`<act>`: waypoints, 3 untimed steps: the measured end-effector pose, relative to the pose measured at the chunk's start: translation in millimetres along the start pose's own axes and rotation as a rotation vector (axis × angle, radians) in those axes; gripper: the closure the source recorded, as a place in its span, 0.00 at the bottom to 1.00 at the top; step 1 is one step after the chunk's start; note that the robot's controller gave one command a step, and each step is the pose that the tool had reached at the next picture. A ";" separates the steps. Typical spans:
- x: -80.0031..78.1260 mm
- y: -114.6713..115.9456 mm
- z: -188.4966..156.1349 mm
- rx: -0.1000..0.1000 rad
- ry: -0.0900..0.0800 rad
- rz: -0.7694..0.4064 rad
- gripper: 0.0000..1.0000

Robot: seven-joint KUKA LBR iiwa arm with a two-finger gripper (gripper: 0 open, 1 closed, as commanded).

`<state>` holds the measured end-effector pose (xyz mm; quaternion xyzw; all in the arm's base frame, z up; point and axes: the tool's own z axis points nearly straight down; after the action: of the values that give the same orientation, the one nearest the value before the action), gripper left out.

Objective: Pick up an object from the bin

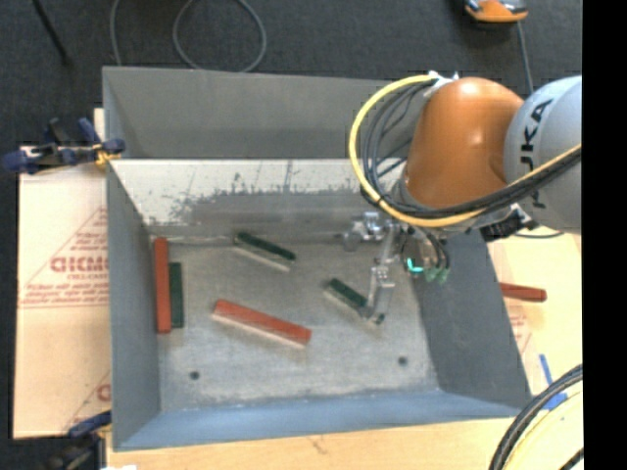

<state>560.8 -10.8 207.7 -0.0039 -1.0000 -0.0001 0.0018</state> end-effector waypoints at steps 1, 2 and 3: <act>-17.2 -49.7 141.2 0.000 -0.003 0.106 0.00; -18.8 -50.2 139.5 0.001 -0.008 0.106 0.00; -20.5 -50.8 138.3 0.001 -0.011 0.105 0.00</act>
Offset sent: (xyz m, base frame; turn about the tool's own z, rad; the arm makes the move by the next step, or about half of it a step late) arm 0.0163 -0.0481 -0.1377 0.1070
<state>580.4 -61.7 69.3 -0.0566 -0.9984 0.0005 -0.0035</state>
